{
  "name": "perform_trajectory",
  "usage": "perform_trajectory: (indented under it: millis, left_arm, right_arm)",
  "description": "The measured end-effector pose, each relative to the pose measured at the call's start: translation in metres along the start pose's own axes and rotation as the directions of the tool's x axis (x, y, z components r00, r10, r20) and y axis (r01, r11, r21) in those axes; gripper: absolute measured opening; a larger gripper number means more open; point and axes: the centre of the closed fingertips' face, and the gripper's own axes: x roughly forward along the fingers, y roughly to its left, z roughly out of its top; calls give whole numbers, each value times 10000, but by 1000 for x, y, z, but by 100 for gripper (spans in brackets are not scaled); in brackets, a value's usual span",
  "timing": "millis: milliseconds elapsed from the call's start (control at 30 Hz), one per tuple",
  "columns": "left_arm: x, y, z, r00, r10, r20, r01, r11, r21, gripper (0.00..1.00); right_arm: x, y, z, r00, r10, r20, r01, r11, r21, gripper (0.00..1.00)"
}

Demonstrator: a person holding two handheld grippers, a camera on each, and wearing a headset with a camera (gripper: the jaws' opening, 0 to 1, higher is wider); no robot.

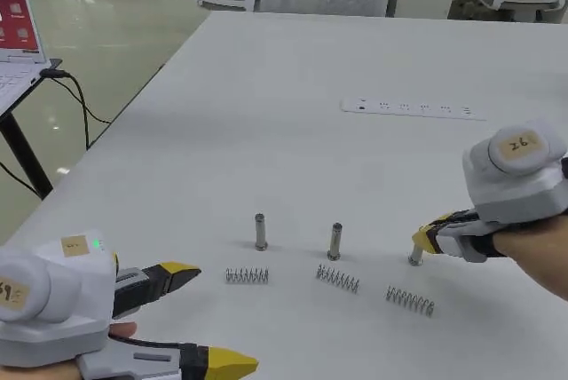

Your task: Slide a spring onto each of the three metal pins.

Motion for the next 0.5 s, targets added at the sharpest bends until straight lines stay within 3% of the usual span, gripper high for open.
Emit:
perform_trajectory:
  millis: [500]
  left_arm:
    - [0, 0, 0, 10000, 21, 0, -21, 10000, 11, 79]
  right_arm:
    - [1, 2, -5, 10000, 78, -55, -79, 9998, -193, 7]
